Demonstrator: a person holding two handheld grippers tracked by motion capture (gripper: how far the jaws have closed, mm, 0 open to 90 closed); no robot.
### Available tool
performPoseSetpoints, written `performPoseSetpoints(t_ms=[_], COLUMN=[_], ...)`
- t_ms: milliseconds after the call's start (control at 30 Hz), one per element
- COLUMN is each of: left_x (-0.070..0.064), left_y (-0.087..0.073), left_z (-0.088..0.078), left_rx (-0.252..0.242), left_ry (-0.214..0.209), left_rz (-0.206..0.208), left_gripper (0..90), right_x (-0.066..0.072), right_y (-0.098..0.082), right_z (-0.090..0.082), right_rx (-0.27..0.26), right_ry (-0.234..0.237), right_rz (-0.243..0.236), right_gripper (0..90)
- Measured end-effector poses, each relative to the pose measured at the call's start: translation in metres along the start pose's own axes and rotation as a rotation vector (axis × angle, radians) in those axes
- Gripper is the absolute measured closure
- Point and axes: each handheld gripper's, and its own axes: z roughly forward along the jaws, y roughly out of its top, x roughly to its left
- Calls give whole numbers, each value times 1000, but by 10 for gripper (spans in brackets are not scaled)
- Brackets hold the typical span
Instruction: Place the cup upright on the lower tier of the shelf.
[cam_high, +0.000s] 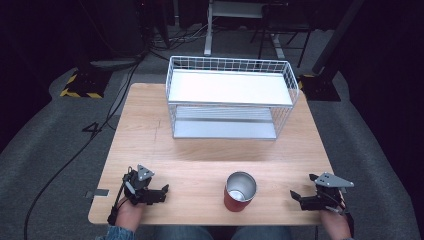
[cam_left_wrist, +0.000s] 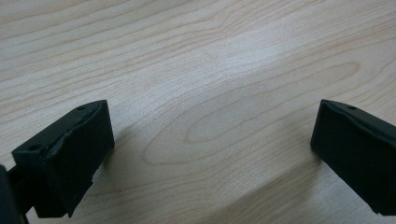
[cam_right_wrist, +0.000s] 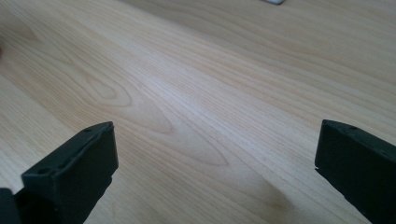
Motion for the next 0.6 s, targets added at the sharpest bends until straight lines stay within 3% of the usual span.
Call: performPoseSetpoints(t_ms=[267, 600], left_x=[1, 1], left_y=[1, 1], left_z=[0, 0], left_rx=[3, 3], left_ry=[-1, -4], left_rz=[9, 12], left_gripper=[0, 0], right_x=[15, 31], right_y=[-2, 2], right_z=[-11, -16], right_rx=[-36, -73], right_ry=[-11, 11], right_rz=[-15, 5], right_gripper=[0, 0])
